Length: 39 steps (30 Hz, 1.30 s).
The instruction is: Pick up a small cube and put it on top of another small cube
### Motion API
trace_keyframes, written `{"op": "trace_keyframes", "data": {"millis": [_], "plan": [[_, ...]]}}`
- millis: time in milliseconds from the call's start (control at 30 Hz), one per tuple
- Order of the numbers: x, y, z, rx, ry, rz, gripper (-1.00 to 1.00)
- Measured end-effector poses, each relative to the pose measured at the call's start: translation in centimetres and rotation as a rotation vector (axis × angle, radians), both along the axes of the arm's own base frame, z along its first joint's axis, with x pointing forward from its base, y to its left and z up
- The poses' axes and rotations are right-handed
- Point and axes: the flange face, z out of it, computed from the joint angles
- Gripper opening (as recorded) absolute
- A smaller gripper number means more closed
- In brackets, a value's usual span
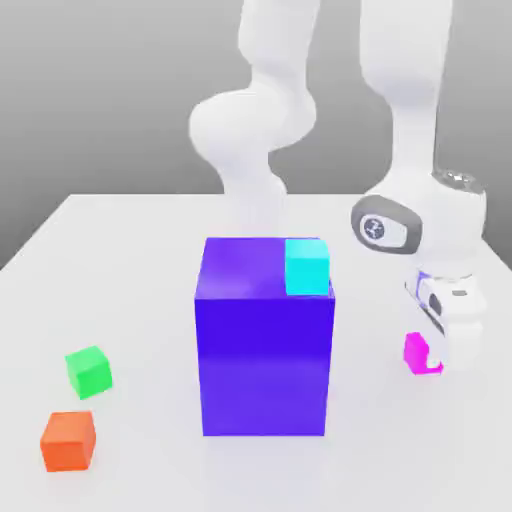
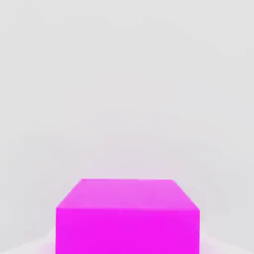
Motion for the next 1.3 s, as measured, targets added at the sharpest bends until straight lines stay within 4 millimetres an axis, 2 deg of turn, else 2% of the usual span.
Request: {"op": "trace_keyframes", "data": {"millis": [167, 200, 300, 367, 400, 433, 533, 567, 667, 867, 1033, 1167, 1233, 1300], "plan": [[-0.1, 0.0, 4.2, -0.001, 0.000, 0.002, -1.00], [0.1, 0.8, 5.1, 0.015, -0.010, 0.011, -1.00], [2.1, 3.1, 7.7, 0.075, -0.047, -0.016, -1.00], [3.5, 3.4, 8.8, 0.098, -0.061, -0.067, -1.00], [4.6, 3.0, 9.3, 0.106, -0.068, -0.107, -1.00], [6.5, 1.6, 9.8, 0.113, -0.076, -0.178, -1.00], [14.8, -6.5, 11.7, 0.138, -0.113, -0.509, -1.00], [16.3, -8.2, 12.3, 0.147, -0.124, -0.579, -1.00], [19.7, -12.5, 14.2, 0.174, -0.155, -0.750, -1.00], [24.5, -23.6, 18.1, 0.223, -0.224, -1.106, -1.00], [26.1, -33.8, 21.6, 0.263, -0.290, -1.395, -1.00], [25.3, -42.0, 24.1, 0.289, -0.343, -1.618, -1.00], [23.2, -45.0, 22.8, 0.260, -0.320, -1.719, -1.00], [20.4, -47.3, 20.5, 0.214, -0.275, -1.816, -1.00]]}}
